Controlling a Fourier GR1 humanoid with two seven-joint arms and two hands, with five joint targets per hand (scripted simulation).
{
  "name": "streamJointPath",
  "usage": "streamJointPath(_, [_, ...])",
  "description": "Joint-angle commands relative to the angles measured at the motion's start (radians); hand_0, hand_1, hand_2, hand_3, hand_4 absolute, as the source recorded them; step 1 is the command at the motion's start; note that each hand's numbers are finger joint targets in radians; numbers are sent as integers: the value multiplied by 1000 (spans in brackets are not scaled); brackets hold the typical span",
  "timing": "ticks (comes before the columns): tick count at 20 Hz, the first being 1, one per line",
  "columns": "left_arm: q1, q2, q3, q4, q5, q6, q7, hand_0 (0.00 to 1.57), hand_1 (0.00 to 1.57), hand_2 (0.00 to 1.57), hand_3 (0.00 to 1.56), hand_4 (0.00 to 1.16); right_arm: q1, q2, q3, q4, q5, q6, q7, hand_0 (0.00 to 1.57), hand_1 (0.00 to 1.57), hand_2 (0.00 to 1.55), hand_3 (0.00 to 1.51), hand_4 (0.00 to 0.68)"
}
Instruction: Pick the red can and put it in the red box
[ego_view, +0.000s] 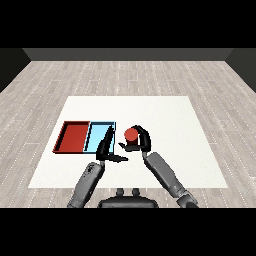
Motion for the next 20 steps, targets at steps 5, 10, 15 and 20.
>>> streamJointPath(5, [-22, -1, -31, 104, 60, -13, -49, 0, 0, 0, 0, 0, -30, 35, -69, 40, 56, 61, 18, 1457, 1457, 1448, 1379, 634])
streamJointPath(10, [-94, -1, -54, 277, 124, 1, -145, 0, 0, 0, 0, 0, 66, 36, 37, -13, 21, 4, -43, 1444, 1444, 1432, 1385, 633])
streamJointPath(15, [-15, -1, -87, 177, 86, 12, -96, 0, 0, 0, 0, 0, -17, 36, 51, -29, 35, -34, 38, 1426, 1426, 1438, 1378, 630])
streamJointPath(20, [-89, -1, -92, 195, 143, 25, -80, 0, 0, 0, 0, 0, -141, 36, 39, 98, -76, -36, -10, 1453, 1453, 1432, 1372, 625])
